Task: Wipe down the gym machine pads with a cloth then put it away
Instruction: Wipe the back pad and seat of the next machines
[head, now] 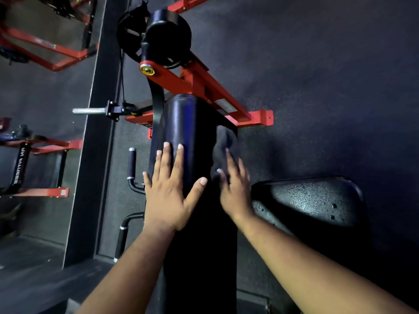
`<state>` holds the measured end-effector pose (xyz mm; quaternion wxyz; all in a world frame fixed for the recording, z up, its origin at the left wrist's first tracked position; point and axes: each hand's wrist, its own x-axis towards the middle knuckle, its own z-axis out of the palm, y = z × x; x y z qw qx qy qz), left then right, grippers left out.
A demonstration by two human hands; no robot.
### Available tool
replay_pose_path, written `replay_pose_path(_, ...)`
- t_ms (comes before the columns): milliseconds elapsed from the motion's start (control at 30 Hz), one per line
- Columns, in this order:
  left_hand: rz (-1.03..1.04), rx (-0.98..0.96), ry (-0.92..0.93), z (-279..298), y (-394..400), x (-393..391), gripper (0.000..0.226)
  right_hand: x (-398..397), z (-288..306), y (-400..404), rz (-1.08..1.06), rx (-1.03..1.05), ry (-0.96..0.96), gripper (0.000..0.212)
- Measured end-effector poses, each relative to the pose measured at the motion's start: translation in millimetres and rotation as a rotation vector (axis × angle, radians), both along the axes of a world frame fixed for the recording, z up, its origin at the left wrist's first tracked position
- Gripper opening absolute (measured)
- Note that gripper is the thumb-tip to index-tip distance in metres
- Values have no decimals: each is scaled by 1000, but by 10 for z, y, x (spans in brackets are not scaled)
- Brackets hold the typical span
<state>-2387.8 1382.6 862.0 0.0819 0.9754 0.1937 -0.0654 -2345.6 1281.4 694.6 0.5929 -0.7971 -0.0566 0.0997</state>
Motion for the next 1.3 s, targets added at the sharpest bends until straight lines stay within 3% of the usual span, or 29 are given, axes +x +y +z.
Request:
replay_pose_path(100, 7, -8, -4, -3, -5, 5, 90, 591, -283, 192, -94, 1, 278, 72)
replay_pose_path(167, 4, -5, 5, -8, -4, 5, 89, 957, -348, 277, -102, 25, 331, 68)
replay_pose_path(267, 9, 0, 2, -3, -11, 4, 89, 842, -407, 230, -38, 69, 284, 66)
replay_pose_path(467, 15, 17, 23, -4, -13, 14, 88, -599, -504, -242, 38, 115, 294, 70)
replay_pose_path(533, 17, 16, 17, -4, -18, 12, 88, -494, -429, -165, 6, 136, 288, 67)
replay_pose_path(700, 12, 20, -1, -31, 0, 1, 88, 845, -132, 309, -91, 98, 160, 64)
replay_pose_path(767, 14, 19, -9, -41, 6, -3, 88, 986, -88, 359, -88, 103, 127, 60)
replay_pose_path(900, 3, 22, -10, -40, 20, -21, 89, -203, -65, 93, -101, 147, -46, 56)
replay_pose_path(967, 1, 7, -10, -28, 29, -49, 89, -1182, 34, -159, -31, 127, -56, 59)
replay_pose_path(1033, 2, 26, -24, -20, -5, -135, 87, -1661, 133, -357, 29, 137, -55, 61)
replay_pose_path(1167, -9, 45, -56, 10, -149, -626, 87, -716, 278, -32, -48, 197, 29, 59)
replay_pose_path(1300, 54, -11, -81, 10, -251, -1351, 84, 442, 556, 284, -108, 84, 40, 58)
